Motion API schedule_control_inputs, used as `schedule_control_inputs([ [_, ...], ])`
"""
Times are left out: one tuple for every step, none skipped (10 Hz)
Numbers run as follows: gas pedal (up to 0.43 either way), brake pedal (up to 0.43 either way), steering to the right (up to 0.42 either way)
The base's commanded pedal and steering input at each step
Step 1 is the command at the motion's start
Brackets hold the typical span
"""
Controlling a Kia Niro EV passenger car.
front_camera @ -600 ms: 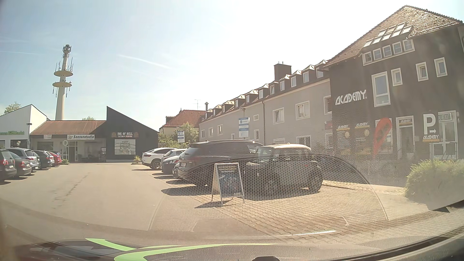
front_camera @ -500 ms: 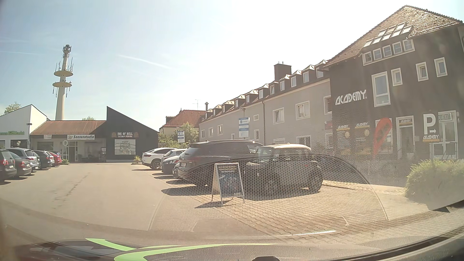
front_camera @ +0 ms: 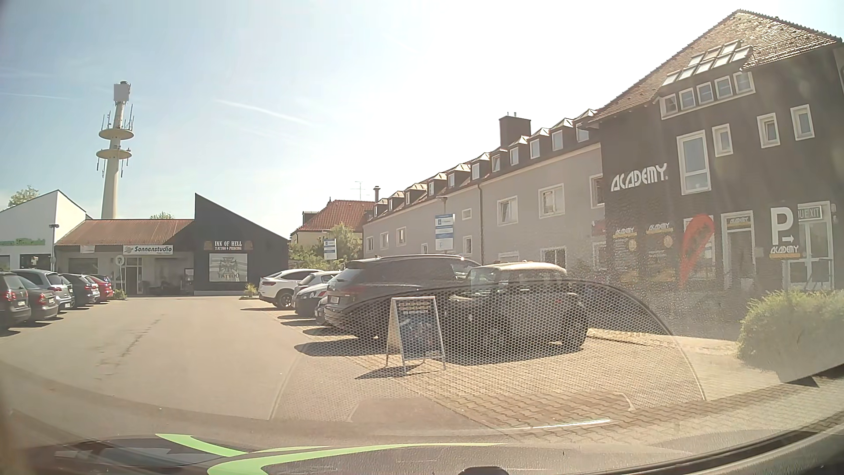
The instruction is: Follow the waypoints while adhering to traffic rules and regulations
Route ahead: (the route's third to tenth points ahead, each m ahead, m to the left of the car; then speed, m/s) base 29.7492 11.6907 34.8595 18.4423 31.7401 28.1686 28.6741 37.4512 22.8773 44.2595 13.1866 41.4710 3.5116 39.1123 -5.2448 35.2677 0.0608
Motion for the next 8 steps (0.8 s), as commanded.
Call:
schedule_control_inputs([
  [0.0,0.0,0.331],
  [0.0,0.0,0.27],
  [0.059,0.0,0.219],
  [0.118,0.0,0.134],
  [0.118,0.0,0.066],
  [0.13,0.0,-0.01],
  [0.138,0.0,-0.094],
  [0.15,0.0,-0.157],
])
